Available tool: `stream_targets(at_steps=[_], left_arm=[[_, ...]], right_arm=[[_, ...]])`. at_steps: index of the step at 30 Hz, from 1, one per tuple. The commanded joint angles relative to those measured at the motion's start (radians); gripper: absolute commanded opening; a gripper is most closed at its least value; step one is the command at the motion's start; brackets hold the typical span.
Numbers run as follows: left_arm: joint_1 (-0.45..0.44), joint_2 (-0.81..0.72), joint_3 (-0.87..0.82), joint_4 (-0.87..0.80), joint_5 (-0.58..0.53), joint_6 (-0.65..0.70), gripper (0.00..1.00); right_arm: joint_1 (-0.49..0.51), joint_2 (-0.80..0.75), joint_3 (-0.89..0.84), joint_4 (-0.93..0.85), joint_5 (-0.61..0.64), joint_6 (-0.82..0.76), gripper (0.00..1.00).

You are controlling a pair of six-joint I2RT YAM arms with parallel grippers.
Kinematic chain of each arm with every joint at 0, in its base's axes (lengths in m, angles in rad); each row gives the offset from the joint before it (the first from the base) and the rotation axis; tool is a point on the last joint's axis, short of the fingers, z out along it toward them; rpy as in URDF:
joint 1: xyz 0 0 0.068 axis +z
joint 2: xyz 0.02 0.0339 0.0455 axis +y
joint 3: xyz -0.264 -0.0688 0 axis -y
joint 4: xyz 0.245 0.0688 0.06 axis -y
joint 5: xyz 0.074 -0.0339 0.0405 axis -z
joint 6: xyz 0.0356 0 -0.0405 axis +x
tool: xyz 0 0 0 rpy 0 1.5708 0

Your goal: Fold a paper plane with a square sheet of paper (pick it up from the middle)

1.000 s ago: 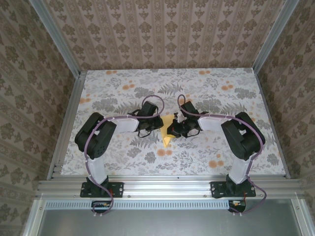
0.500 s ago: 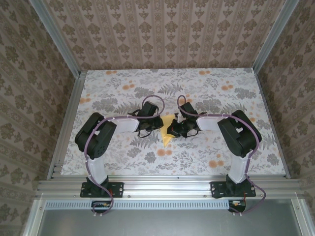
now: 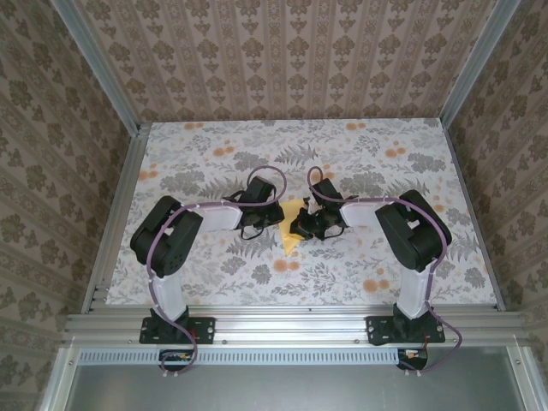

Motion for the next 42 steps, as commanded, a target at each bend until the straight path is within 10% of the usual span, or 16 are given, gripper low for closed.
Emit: stream_targets(at_steps=[1, 42], left_arm=[[-0.009, 0.038, 0.002, -0.076, -0.009, 0.021, 0.15], [-0.019, 0.041, 0.043, -0.165, -0.067, 0.052, 0.15]], right_arm=[[0.005, 0.032, 0.026, 0.013, 0.003, -0.003, 0.01], [0.0, -0.003, 0.003, 0.069, -0.041, -0.039, 0.12]])
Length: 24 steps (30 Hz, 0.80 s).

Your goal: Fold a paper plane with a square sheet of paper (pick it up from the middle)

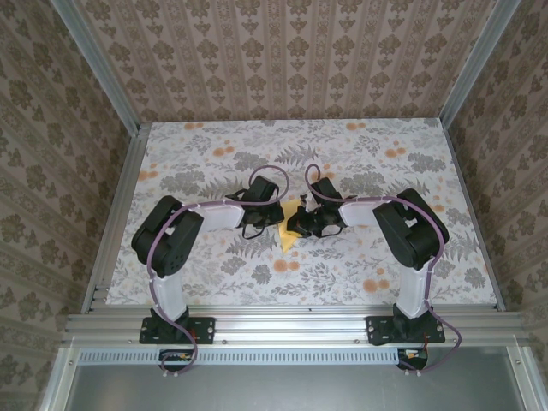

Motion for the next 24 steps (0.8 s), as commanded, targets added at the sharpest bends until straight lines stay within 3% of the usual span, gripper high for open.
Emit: stream_targets(at_steps=[1, 15, 24], left_arm=[[-0.005, 0.036, 0.005, -0.09, -0.021, 0.023, 0.15], [-0.008, 0.034, 0.007, -0.09, -0.022, 0.026, 0.15], [-0.008, 0.037, 0.02, -0.104, -0.029, 0.035, 0.15]], right_arm=[[0.0, -0.017, -0.004, -0.003, -0.009, -0.016, 0.12], [0.0, 0.011, -0.013, 0.024, -0.025, -0.01, 0.29], [0.0, 0.013, -0.029, 0.066, -0.064, -0.014, 0.31]])
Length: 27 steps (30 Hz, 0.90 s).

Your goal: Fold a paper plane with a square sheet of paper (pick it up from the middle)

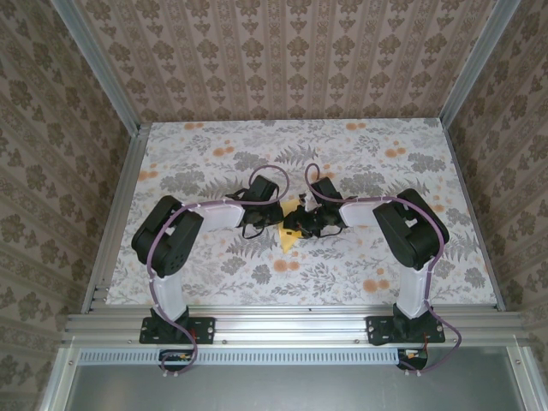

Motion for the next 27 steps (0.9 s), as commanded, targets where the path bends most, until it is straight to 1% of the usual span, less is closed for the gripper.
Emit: stream_targets(at_steps=[1, 16, 27], left_arm=[[-0.007, 0.038, 0.02, -0.092, -0.027, 0.033, 0.15], [-0.008, 0.051, 0.044, -0.113, -0.034, 0.032, 0.15], [-0.008, 0.036, 0.057, -0.12, -0.027, 0.036, 0.14]], right_arm=[[0.003, 0.013, -0.02, 0.023, -0.032, -0.016, 0.31], [0.01, -0.001, -0.034, 0.09, -0.082, -0.018, 0.27], [0.01, 0.03, -0.014, 0.054, -0.065, -0.033, 0.2]])
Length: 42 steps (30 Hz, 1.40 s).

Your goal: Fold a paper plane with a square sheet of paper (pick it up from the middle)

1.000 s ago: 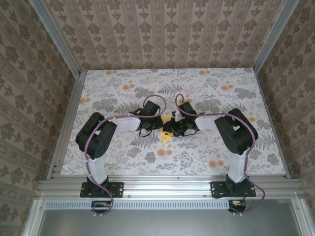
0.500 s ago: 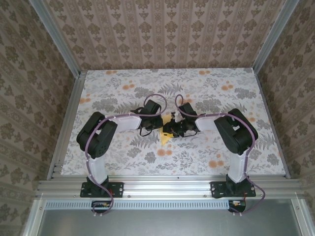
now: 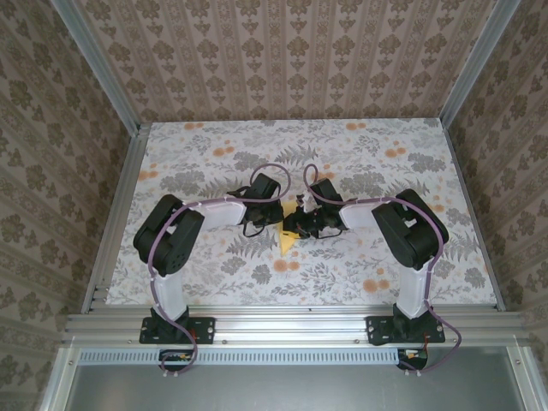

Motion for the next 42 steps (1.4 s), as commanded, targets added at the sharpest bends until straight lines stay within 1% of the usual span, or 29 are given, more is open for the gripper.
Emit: stream_targets(at_steps=[1, 8, 12, 15, 20, 26, 28, 32, 36, 42], left_arm=[[-0.007, 0.017, 0.022, -0.065, -0.017, 0.024, 0.14], [0.008, -0.048, 0.067, -0.091, -0.028, 0.024, 0.18], [0.014, -0.117, 0.04, -0.091, -0.062, -0.002, 0.23], [0.014, -0.173, -0.022, -0.07, -0.069, -0.033, 0.25], [0.003, -0.295, -0.197, 0.015, -0.037, -0.11, 0.26], [-0.041, -0.401, -0.378, 0.142, 0.049, -0.203, 0.29], [-0.066, -0.405, -0.418, 0.197, 0.077, -0.232, 0.29], [-0.106, -0.395, -0.458, 0.263, 0.09, -0.264, 0.3], [-0.112, -0.378, -0.473, 0.313, 0.094, -0.281, 0.29], [-0.12, -0.324, -0.452, 0.327, 0.105, -0.287, 0.29]], right_arm=[[0.006, 0.026, 0.012, -0.016, -0.006, -0.018, 0.2], [0.007, 0.043, 0.019, -0.043, 0.01, -0.031, 0.17], [0.008, 0.049, 0.026, -0.049, 0.009, -0.033, 0.17], [0.008, 0.049, 0.031, -0.056, 0.012, -0.034, 0.17], [0.009, 0.048, 0.036, -0.062, 0.019, -0.029, 0.17], [0.009, 0.041, 0.038, -0.069, 0.028, -0.021, 0.17], [0.01, 0.042, 0.039, -0.069, 0.027, -0.018, 0.17], [0.01, 0.045, 0.039, -0.068, 0.031, -0.015, 0.16], [0.013, 0.046, 0.039, -0.066, 0.033, -0.013, 0.16], [0.013, 0.046, 0.037, -0.069, 0.035, -0.012, 0.16]])
